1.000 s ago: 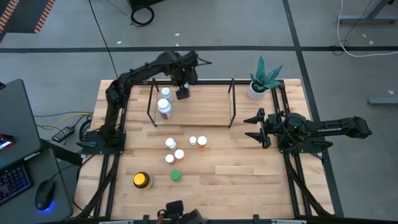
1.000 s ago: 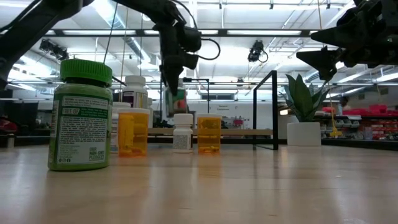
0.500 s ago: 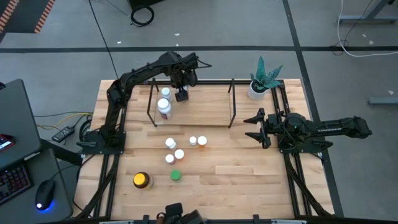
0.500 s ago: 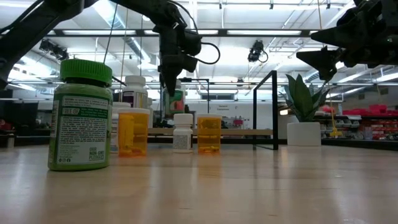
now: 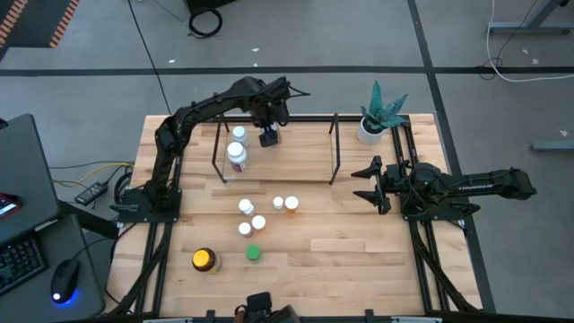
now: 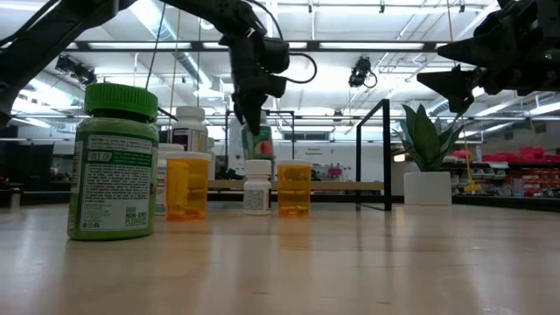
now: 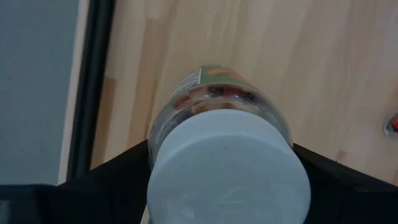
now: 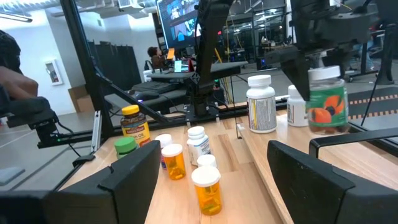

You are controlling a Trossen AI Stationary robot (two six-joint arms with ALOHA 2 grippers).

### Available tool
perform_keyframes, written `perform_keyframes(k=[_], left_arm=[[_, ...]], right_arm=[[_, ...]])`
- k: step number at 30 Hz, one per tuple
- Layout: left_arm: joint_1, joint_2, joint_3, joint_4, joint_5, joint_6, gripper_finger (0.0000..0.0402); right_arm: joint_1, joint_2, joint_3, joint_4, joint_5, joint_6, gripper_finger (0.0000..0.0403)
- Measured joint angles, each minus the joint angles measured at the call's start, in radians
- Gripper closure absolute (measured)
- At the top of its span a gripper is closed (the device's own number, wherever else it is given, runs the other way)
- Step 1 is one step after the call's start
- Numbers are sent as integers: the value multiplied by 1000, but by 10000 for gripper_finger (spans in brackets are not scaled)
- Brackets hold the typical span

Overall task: Pick and place medicine bottles onto shelf by color
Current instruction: Put the green bottle on the shelf

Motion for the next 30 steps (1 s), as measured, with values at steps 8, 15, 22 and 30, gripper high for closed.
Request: perform_keyframes(k=[8, 15, 22, 30], left_arm=[[-8, 0, 0, 45, 30, -32, 92], [-61, 0, -1, 83, 68, -39, 92], [-89, 0, -1, 85, 72, -22, 92], [-76, 0, -1, 45, 23, -49, 92]], right_arm=[[0, 0, 0, 0, 0, 0, 100], [0, 0, 0, 0, 0, 0, 100], [0, 0, 0, 0, 0, 0, 100], [0, 0, 0, 0, 0, 0, 100]])
